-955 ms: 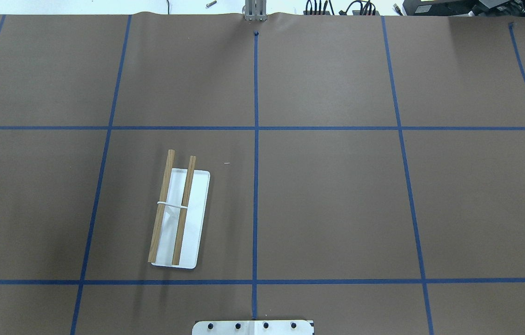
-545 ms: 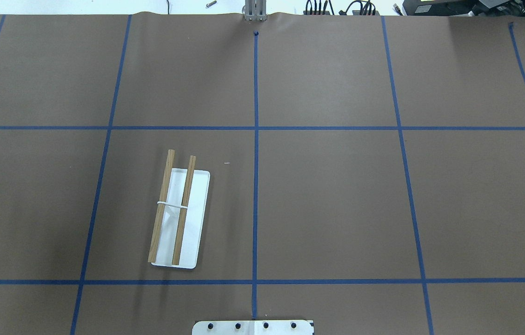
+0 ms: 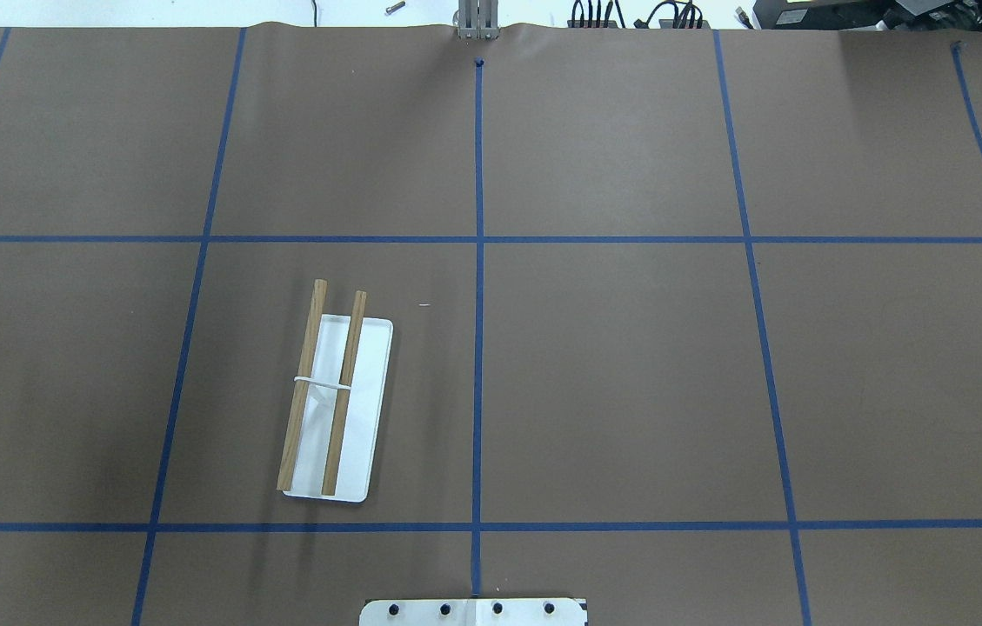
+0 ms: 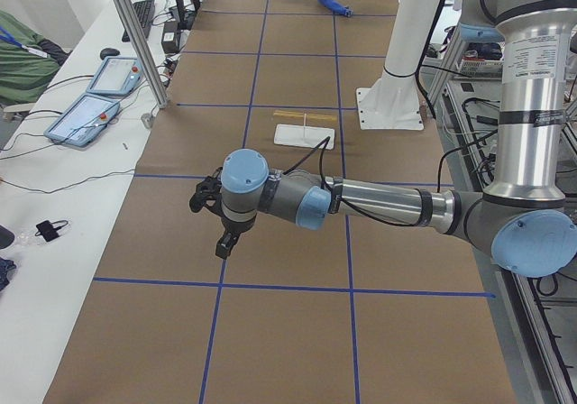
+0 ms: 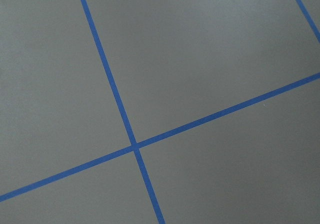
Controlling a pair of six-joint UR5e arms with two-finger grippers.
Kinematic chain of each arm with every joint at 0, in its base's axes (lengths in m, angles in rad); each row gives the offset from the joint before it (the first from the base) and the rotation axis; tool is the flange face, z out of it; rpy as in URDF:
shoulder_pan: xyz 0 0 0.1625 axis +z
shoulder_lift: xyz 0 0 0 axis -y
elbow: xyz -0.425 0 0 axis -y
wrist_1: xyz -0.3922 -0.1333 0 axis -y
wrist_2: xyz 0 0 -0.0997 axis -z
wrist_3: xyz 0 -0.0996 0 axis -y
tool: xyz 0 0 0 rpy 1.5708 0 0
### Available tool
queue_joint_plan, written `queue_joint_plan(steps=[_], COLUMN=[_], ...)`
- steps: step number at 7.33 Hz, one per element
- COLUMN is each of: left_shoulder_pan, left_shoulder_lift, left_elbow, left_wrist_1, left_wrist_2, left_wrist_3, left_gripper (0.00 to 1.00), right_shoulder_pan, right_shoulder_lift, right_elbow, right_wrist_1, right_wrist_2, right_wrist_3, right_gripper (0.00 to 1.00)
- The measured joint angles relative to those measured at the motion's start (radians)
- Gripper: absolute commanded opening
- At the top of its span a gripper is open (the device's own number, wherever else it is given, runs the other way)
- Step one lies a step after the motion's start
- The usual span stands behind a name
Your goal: Hang towel on rack
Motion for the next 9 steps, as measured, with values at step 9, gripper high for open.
queue_joint_plan(steps=[9], left_shoulder_pan=[0.001], left_shoulder_lift=[-0.009], left_elbow=[-0.001], left_wrist_1=[-0.016], left_wrist_2=[-0.027], left_wrist_3=[0.007], left_gripper=[0.98], right_shoulder_pan=[-0.077], right_shoulder_lift=[0.561], right_elbow=[0.21], right_wrist_1=[-0.004], right_wrist_2=[0.2], right_wrist_3=[0.022], right_gripper=[0.0])
